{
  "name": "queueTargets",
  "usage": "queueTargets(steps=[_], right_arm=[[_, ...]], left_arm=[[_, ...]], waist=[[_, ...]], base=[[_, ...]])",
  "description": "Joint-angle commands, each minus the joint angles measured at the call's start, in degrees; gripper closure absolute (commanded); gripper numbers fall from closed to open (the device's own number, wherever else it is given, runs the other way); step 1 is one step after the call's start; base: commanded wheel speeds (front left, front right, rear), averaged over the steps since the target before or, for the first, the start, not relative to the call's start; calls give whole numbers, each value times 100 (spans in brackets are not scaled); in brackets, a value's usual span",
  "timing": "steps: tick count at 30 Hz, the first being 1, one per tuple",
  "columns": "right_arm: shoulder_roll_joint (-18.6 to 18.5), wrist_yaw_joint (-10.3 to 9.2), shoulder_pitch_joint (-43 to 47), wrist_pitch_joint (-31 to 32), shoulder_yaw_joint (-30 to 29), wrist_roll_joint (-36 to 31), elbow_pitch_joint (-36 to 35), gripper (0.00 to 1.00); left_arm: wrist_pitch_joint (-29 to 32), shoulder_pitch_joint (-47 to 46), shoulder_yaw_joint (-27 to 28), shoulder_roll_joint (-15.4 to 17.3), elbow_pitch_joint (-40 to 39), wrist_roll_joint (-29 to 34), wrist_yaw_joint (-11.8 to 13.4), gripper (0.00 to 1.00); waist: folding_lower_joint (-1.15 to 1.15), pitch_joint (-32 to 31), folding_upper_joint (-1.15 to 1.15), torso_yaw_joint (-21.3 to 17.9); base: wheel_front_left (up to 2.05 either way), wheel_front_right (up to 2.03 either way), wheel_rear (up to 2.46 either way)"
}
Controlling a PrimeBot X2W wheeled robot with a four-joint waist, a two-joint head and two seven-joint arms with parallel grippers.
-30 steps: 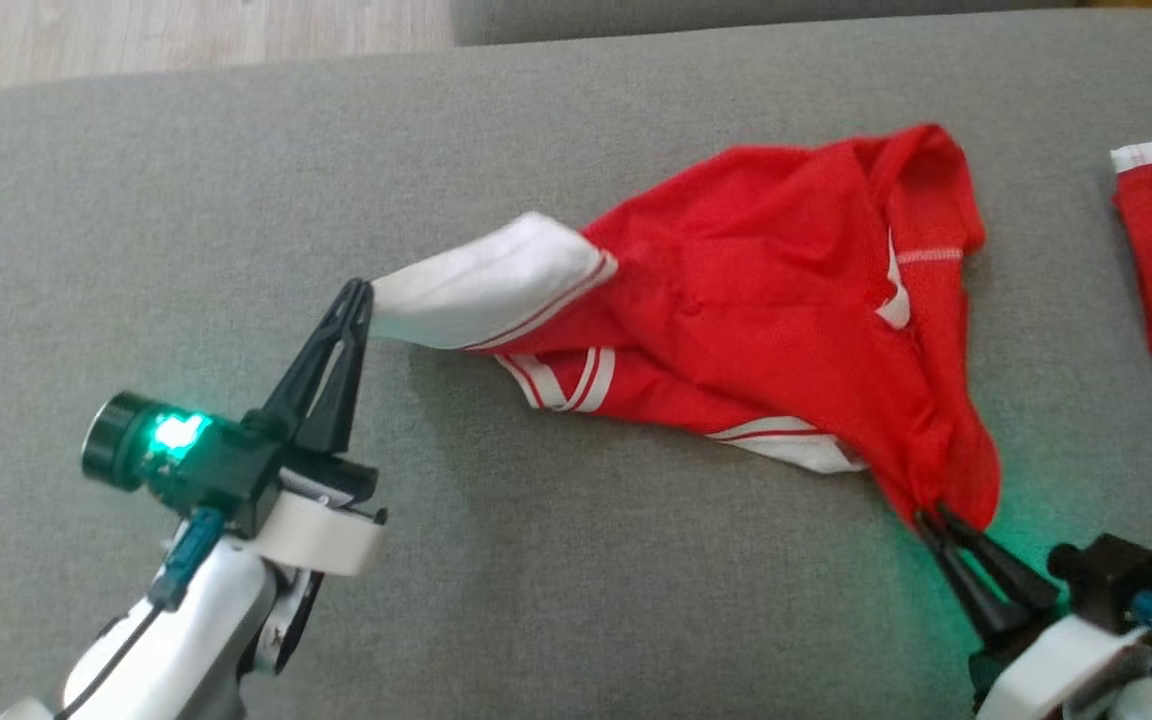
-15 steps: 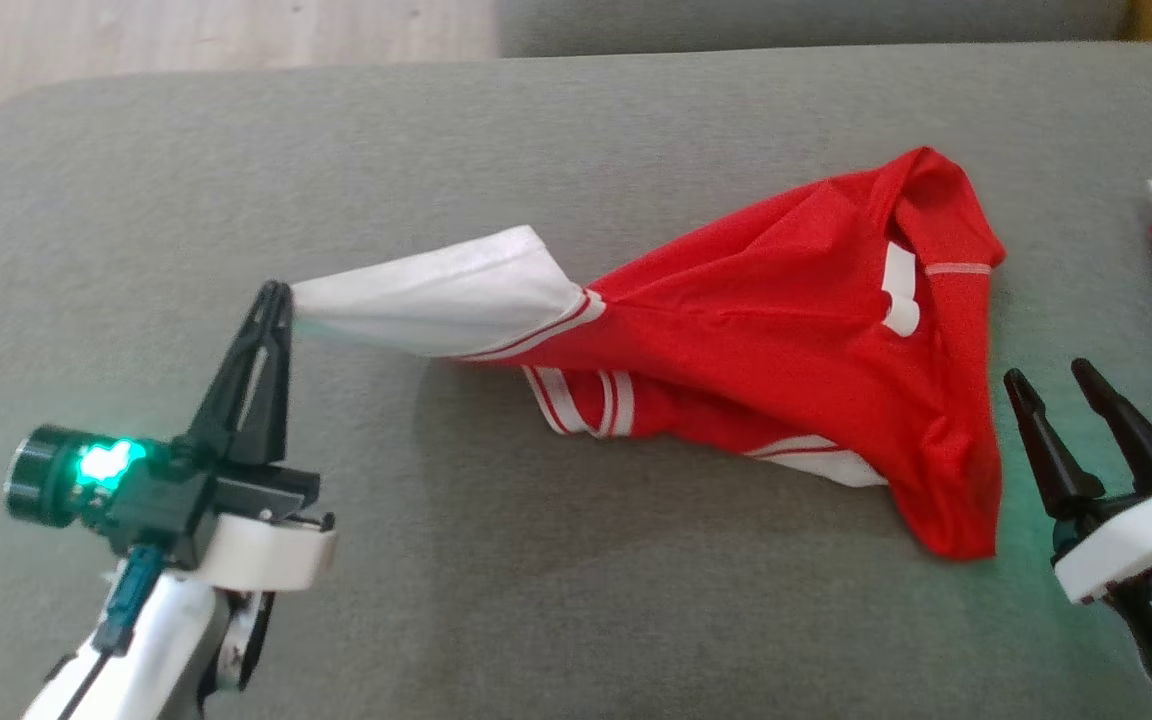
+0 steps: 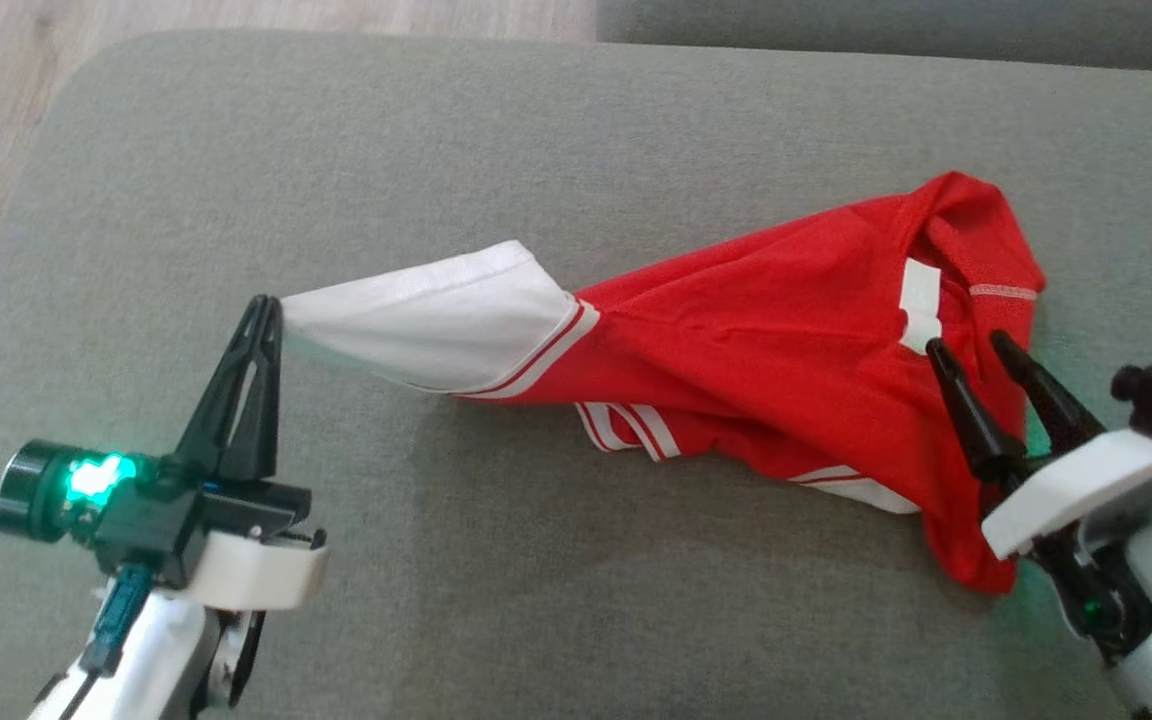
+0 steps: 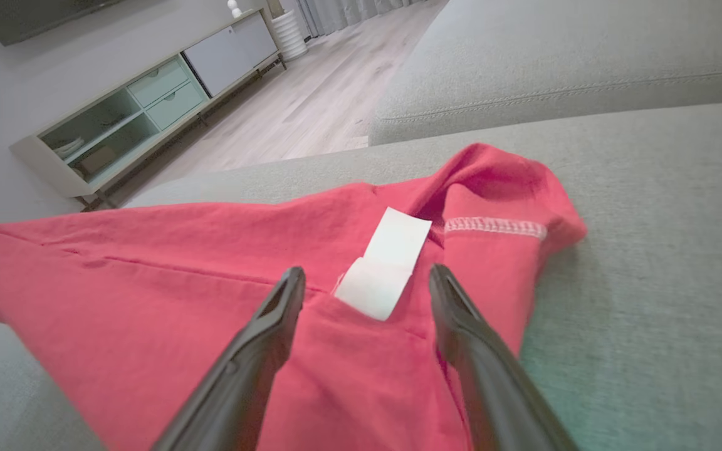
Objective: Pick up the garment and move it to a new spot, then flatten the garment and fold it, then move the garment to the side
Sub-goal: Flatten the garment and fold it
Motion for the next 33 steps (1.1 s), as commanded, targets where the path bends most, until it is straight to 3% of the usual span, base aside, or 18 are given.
queueTargets(steps=[1, 7, 12, 13, 16, 17, 19, 20, 33], right_arm=[[-186, 37, -135, 43, 61, 49, -99, 0], [-356, 37, -362, 445, 5, 375, 461, 0], [-461, 37, -324, 591, 48, 769, 402, 0], [-504, 37, -305, 609, 86, 807, 349, 11], [-584, 37, -278, 605, 130, 885, 235, 13], [-602, 37, -274, 597, 136, 904, 209, 24], [-635, 37, -262, 607, 139, 934, 204, 71], [-653, 37, -252, 604, 135, 936, 215, 100], [-994, 37, 409, 275, -434, 1367, -159, 100]], left_arm=[[-25, -197, 295, 118, -185, 64, -31, 100], [-25, -351, 220, -46, -105, 148, -162, 100], [-25, -438, 219, -158, -54, 219, -222, 100], [-25, -446, 226, -178, -40, 229, -232, 100], [-25, -443, 273, -218, -15, 255, -249, 100], [-25, -437, 291, -227, -11, 263, -253, 100], [-25, -428, 316, -247, 1, 281, -270, 100], [-25, -427, 327, -258, 7, 289, -280, 100], [-25, -224, 653, -203, -56, 341, -346, 100]], waist=[[0, 56, 0, 68], [0, 191, 0, 304], [0, 249, 0, 374], [0, 255, 0, 380], [0, 267, 0, 370], [0, 272, 0, 365], [0, 277, 0, 363], [0, 277, 0, 363], [0, 16, 0, 118]], base=[[0, 0, 0], [0, 0, 0], [0, 0, 0], [0, 0, 0], [0, 0, 0], [0, 0, 0], [0, 0, 0], [0, 0, 0], [0, 0, 0]])
